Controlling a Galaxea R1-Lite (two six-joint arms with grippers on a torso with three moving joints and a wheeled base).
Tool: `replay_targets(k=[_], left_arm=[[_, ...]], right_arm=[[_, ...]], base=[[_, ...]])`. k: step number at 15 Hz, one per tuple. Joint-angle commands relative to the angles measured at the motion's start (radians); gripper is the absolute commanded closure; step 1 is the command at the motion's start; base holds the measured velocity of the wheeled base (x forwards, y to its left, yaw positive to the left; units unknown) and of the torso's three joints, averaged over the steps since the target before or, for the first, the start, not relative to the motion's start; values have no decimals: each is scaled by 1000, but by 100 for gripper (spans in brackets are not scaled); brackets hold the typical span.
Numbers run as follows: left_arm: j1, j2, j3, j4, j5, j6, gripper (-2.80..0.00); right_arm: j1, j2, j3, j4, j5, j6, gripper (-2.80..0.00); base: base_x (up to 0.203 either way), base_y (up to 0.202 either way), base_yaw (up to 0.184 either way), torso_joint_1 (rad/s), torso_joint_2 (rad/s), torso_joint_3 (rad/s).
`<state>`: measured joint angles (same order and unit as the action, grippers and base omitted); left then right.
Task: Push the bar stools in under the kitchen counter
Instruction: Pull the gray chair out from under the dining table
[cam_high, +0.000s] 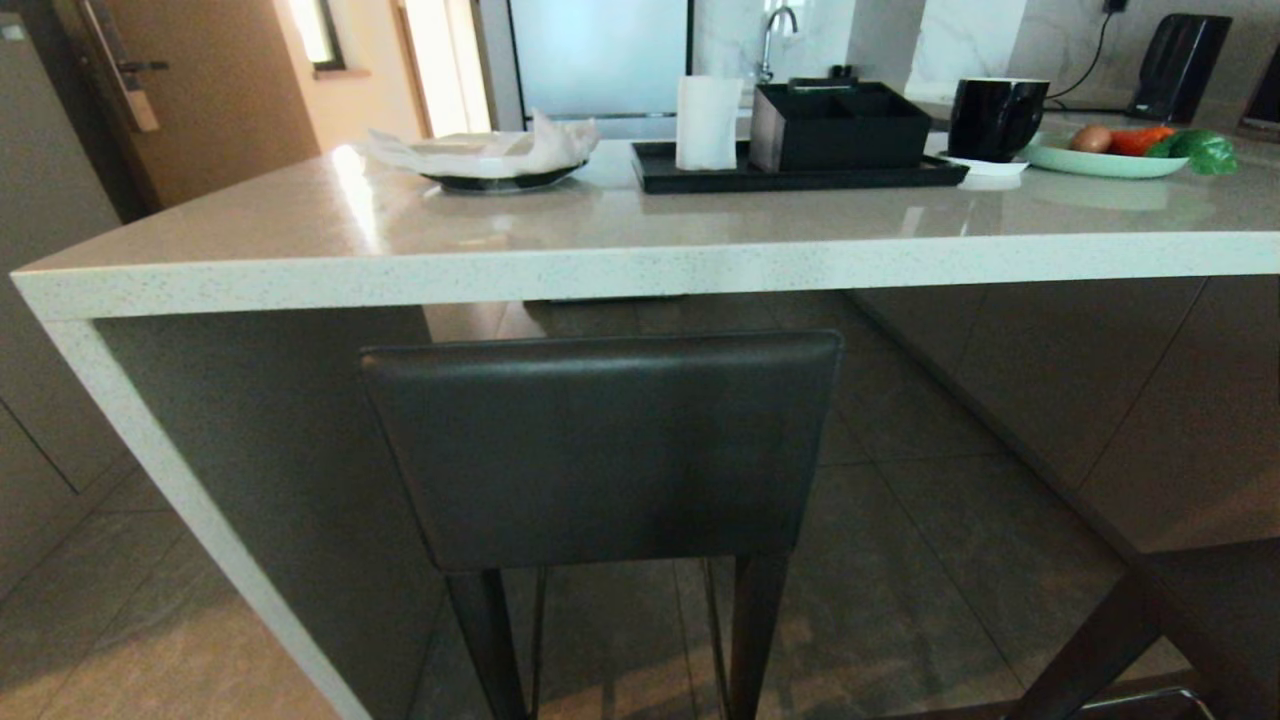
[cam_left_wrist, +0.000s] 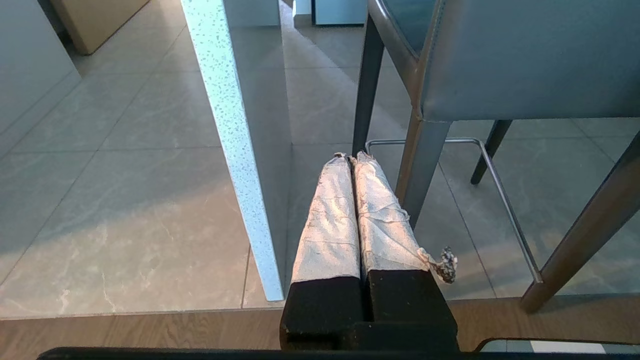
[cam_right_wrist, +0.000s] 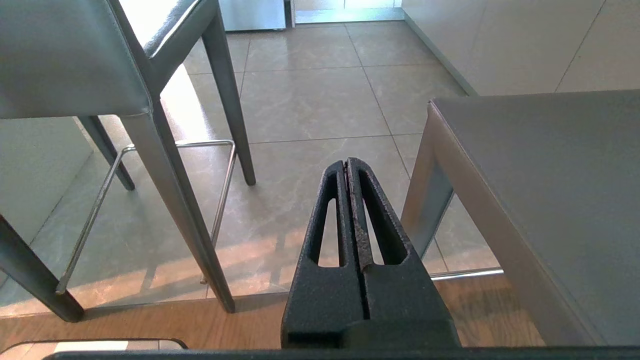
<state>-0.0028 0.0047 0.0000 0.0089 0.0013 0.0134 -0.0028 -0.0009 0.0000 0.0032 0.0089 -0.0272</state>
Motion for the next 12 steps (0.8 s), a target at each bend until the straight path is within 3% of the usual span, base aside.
replay_targets(k=[1, 12], left_arm=[[1, 1, 0, 0, 0, 0, 0], [0, 1, 0, -1, 2, -13, 0]], right_arm=[[0, -1, 0, 0, 0, 0, 0], [0, -1, 0, 0, 0, 0, 0]], base=[[0, 0, 0, 0, 0, 0], [0, 0, 0, 0, 0, 0]])
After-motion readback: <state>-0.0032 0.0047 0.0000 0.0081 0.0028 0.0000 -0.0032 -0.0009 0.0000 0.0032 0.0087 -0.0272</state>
